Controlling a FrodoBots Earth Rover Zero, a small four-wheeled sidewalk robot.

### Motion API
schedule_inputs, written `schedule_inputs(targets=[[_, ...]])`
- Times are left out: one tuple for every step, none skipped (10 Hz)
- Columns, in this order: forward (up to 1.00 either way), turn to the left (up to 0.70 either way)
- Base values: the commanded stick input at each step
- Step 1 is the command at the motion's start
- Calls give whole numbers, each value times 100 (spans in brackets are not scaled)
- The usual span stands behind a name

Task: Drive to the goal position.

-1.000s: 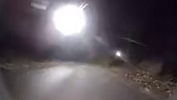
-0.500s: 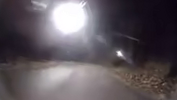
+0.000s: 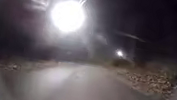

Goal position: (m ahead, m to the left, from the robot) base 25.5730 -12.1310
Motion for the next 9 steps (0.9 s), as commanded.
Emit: schedule_inputs(targets=[[100, 6], [100, 3], [100, 3], [100, 3], [100, 3], [100, 3], [66, 2], [100, 4], [100, 4]])
